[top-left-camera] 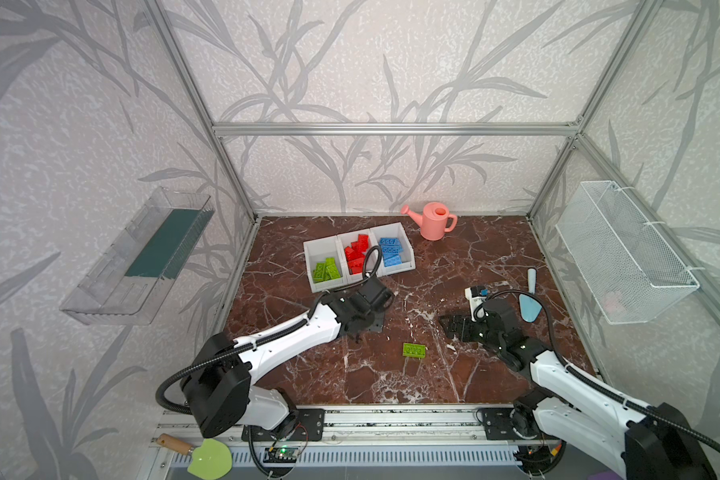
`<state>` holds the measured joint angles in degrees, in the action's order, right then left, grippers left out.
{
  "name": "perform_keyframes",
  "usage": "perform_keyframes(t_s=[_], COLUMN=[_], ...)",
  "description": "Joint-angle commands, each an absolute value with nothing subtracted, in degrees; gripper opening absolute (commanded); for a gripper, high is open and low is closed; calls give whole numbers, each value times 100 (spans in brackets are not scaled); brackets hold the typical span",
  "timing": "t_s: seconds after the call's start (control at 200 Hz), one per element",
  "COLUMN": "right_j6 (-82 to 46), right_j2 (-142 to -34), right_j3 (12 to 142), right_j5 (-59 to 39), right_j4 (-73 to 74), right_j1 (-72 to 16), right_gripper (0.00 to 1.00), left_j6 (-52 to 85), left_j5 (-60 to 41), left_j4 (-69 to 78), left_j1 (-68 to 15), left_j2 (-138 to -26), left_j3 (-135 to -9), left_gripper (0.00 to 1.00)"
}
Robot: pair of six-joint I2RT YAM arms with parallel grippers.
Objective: Sort the legos into containers by color
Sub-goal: 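Carry the brick with the left gripper into the green compartment and release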
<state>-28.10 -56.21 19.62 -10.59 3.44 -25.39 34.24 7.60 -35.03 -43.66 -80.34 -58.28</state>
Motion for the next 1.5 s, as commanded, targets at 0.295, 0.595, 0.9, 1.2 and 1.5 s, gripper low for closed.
perform_keyframes(t_s=[0.295,0.595,0.9,1.2,1.5], right_j6=[-2865,-2908,-2962,-2787,-2444], right_j2=[-6052,-6434,-6504,-6504,-6269], right_j3=[1850,1897,1907,1989,2137], right_j5=[-1367,-1371,-1466,-1555,-1496], right_j4=[938,1106,1184,1119,715], right_j1=[-2845,-3016,-3076,-3193,-3346], right_gripper=[98,98,98,99,99], left_j6=[3067,2954,2957,2916,2913], left_j5=[418,229,140,211,61], left_j4=[-4138,-4204,-4261,-4432,-4280], left_j1=[-2325,-1408,-1119,-1020,-1037], left_j2=[-8642,-10093,-11305,-11496,-10511], left_j3=[-7291,-8438,-9398,-9641,-9071], left_gripper=[24,24,28,56,69])
